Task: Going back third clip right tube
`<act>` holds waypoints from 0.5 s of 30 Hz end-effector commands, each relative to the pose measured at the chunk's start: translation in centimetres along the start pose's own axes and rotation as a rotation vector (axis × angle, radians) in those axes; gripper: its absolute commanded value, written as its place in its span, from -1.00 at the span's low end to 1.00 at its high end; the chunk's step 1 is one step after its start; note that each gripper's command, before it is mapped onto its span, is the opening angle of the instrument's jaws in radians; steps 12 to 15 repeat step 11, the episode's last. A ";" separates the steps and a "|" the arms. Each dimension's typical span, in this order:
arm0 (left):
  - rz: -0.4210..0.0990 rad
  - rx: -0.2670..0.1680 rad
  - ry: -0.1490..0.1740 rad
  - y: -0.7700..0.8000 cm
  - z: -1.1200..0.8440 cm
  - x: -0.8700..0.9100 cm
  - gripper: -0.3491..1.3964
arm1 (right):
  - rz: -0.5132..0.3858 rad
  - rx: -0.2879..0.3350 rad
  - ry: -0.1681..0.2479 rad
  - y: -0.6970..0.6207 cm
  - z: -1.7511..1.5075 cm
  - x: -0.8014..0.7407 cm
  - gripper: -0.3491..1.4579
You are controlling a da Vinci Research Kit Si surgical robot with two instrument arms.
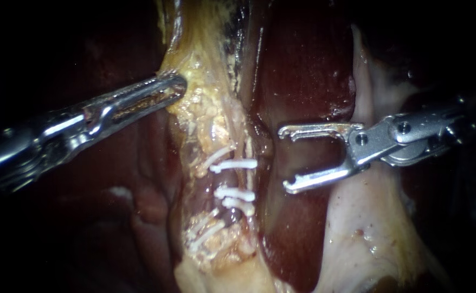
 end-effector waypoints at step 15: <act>0.000 0.002 0.000 0.01 -0.01 0.00 -1.00 | 0.000 0.001 0.000 0.00 0.00 0.01 0.05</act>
